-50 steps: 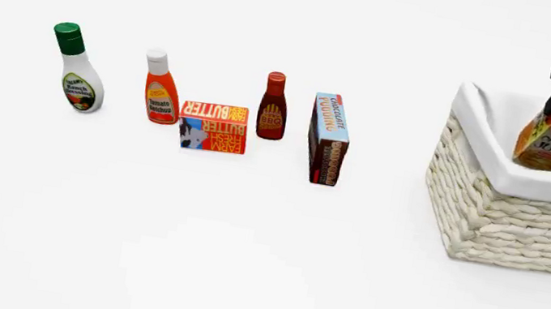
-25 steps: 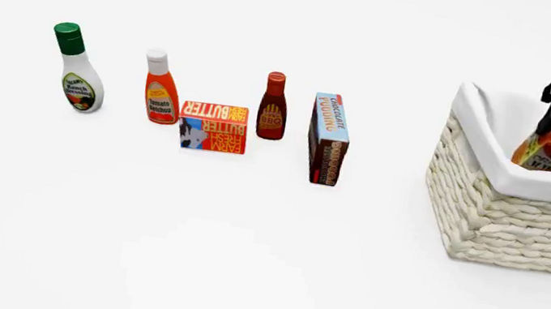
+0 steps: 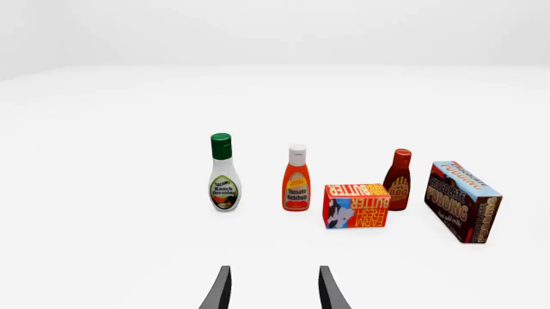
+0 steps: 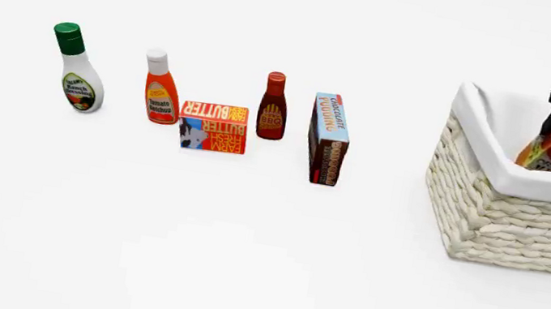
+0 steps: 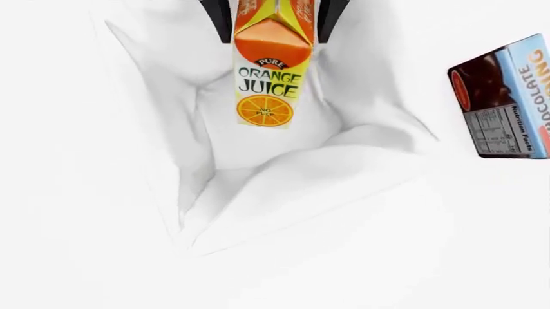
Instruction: Pick the orange juice and place it in the basket.
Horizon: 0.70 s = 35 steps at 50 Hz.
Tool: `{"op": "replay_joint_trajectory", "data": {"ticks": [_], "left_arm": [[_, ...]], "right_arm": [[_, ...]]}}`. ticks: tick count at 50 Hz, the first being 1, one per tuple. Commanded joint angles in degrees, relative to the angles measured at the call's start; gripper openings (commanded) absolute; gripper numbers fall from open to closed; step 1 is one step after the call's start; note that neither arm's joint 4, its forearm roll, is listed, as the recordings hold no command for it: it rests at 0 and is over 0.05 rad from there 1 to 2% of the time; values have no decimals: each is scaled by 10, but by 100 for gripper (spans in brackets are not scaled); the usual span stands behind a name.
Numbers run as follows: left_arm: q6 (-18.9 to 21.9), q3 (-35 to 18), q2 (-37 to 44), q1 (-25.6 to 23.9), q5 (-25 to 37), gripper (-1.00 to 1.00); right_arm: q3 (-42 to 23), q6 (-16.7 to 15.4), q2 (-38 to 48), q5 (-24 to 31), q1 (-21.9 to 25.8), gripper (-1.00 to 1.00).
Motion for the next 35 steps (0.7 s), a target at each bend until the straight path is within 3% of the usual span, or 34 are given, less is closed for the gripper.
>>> {"op": "replay_joint_trajectory", "data": {"ticks": [1, 35], "left_arm": [[0, 0, 0, 0, 0, 100], [0, 0, 0, 0, 0, 100]], "right_arm": [[-4, 3, -5, -2, -9, 100], [0, 3, -11, -1, -14, 100]]}}
